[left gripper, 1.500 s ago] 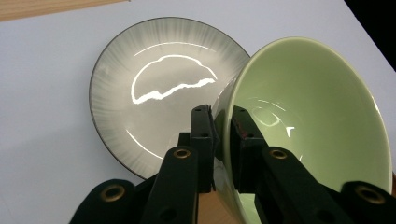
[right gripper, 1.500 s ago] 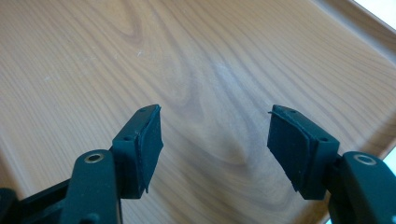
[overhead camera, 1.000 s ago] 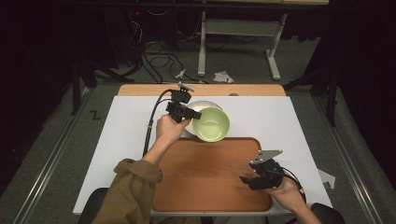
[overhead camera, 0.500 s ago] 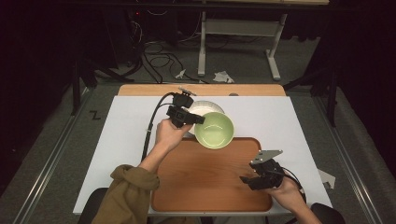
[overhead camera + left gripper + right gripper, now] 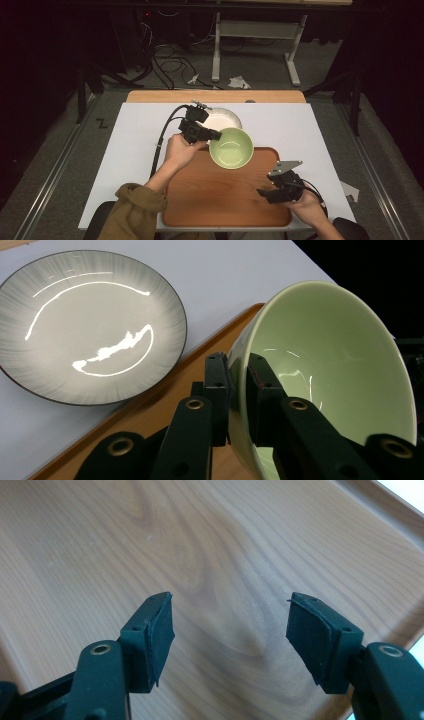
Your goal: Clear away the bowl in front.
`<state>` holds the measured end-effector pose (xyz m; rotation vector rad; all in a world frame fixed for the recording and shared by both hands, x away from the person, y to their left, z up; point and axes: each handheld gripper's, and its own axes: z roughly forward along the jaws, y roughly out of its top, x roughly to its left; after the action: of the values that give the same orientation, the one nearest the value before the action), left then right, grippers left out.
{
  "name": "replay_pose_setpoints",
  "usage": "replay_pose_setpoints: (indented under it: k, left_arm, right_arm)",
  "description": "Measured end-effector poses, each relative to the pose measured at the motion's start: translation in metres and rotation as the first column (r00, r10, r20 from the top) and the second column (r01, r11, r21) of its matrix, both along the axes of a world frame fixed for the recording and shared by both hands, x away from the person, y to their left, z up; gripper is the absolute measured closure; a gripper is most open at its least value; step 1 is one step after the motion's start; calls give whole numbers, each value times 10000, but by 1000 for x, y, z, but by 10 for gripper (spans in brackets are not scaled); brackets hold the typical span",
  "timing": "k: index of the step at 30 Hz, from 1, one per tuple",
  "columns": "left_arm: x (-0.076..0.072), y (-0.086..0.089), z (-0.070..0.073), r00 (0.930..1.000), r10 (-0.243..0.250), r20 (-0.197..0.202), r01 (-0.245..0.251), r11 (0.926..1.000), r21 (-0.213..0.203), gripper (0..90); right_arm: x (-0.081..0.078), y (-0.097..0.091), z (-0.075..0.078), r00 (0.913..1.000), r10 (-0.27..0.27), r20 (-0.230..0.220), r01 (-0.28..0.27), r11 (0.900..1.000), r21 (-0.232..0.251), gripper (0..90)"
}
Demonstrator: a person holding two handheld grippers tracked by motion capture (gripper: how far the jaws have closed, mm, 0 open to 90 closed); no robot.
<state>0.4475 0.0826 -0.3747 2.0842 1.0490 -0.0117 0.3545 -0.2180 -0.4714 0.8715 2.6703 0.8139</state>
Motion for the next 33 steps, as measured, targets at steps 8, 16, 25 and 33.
replay_pose_setpoints:
  k: [8,16,25,33]
  left_arm:
    - [-7,1,-4,9998,-129,-127,128,9999,-16,815]
    - [-15,2,-10,9994,-280,-194,280,9996,-39,815]
    - [-19,1,-20,9990,-282,-355,281,9996,-29,815]
    - [-21,2,-33,9979,-265,-594,268,9996,35,814]
  right_arm:
    - [0,0,0,10000,27,14,-27,10000,22,356]
    - [0,0,0,10000,10,10,-10,10000,17,356]
    - [0,0,0,10000,13,13,-13,10000,21,356]
    - [0,0,0,10000,15,2,-15,10000,8,355]
